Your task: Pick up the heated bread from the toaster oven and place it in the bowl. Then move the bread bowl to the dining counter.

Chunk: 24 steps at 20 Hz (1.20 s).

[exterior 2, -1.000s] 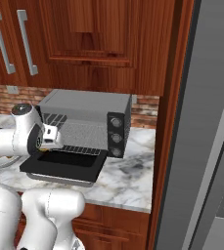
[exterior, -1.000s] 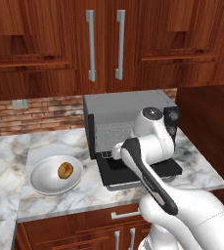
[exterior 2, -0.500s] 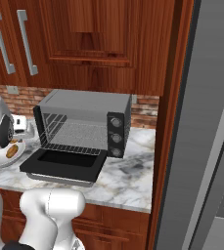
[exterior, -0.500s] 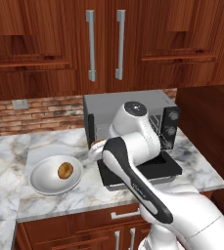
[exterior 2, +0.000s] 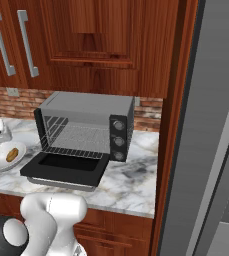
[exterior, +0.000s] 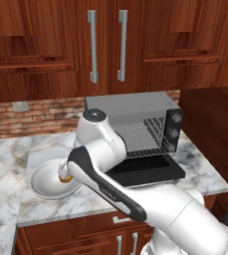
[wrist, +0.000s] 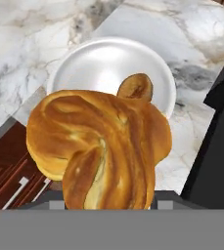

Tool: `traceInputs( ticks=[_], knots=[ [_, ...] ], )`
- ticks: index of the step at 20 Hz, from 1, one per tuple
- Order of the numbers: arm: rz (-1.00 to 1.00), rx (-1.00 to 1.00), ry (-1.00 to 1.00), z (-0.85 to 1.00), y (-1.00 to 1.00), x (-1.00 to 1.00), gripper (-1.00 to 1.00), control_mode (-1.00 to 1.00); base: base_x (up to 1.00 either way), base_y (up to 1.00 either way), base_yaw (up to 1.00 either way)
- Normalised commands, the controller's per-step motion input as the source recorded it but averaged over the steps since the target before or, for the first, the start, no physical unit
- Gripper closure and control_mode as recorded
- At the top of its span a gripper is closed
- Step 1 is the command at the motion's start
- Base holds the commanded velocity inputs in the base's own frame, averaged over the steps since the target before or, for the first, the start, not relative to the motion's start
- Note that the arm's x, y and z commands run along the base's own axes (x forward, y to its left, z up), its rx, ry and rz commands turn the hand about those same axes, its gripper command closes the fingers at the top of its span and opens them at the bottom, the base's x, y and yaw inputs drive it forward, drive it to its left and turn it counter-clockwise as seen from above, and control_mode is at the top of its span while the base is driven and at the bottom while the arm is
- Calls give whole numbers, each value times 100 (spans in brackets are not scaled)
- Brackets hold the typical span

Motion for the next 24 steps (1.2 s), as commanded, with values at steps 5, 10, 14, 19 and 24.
traceInputs(
  ticks=[5,10,14,19,24],
  knots=[
    [8,-13,8,-71,58,15,100,-100,0,0,0],
    [0,-1,1,-26,26,20,100,-100,0,0,0],
    [0,-1,0,-38,27,30,100,-100,0,0,0],
    [0,-2,0,-52,28,43,100,-100,0,0,0],
    [-2,-2,-2,-43,14,48,-100,-100,0,0,0]
  ],
)
